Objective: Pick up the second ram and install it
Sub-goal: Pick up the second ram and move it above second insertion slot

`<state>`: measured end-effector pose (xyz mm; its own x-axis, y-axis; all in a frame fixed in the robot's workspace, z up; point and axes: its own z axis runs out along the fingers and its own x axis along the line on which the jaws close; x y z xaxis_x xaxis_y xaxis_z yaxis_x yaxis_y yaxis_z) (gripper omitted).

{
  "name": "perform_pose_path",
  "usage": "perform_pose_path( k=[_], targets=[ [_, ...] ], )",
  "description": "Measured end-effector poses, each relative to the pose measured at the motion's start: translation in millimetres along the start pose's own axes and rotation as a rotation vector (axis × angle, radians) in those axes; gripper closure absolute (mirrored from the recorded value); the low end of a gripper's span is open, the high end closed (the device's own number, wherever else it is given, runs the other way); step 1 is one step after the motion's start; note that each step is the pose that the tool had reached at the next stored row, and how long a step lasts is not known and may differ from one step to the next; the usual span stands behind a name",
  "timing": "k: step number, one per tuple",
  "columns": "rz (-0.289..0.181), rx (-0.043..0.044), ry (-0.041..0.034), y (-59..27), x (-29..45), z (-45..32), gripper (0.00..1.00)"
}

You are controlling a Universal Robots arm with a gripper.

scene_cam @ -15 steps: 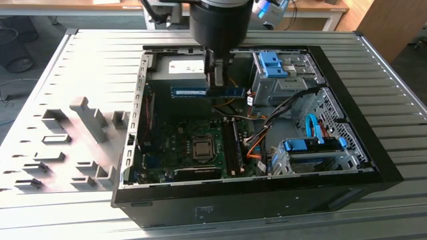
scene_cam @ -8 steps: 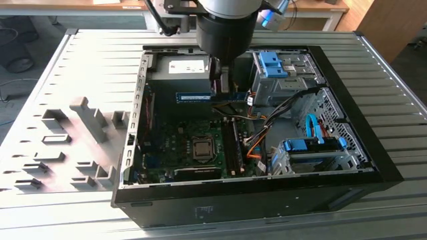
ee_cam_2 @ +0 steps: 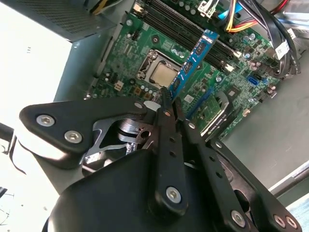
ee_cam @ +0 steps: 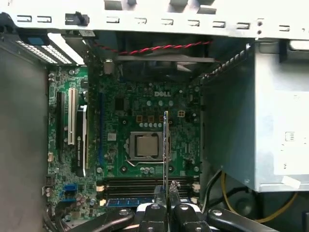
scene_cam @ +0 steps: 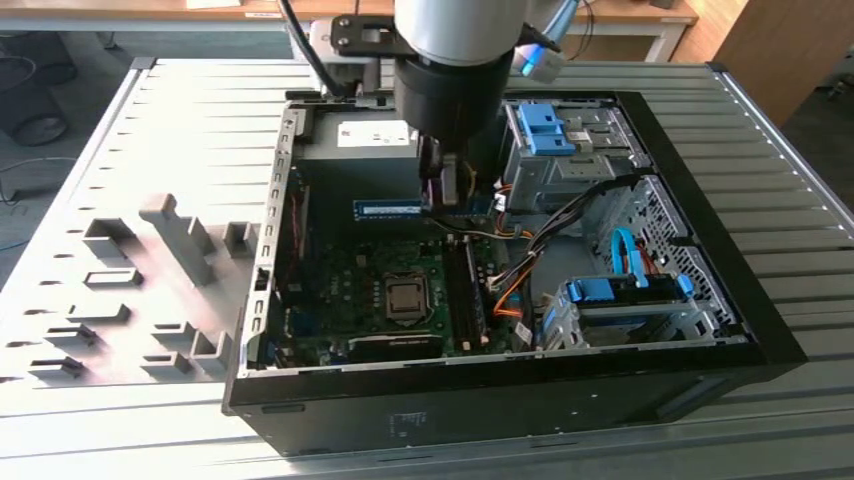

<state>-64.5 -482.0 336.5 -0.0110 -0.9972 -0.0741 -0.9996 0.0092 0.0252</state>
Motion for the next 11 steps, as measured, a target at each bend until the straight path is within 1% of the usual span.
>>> perform_pose_path(
  k=[5,11],
  targets=[
    [0.000,0.0000,0.0000,-0.3,7.0,8.3,0.86],
    [0.000,0.0000,0.0000,-0.5,11.1,17.0,0.86]
  ],
)
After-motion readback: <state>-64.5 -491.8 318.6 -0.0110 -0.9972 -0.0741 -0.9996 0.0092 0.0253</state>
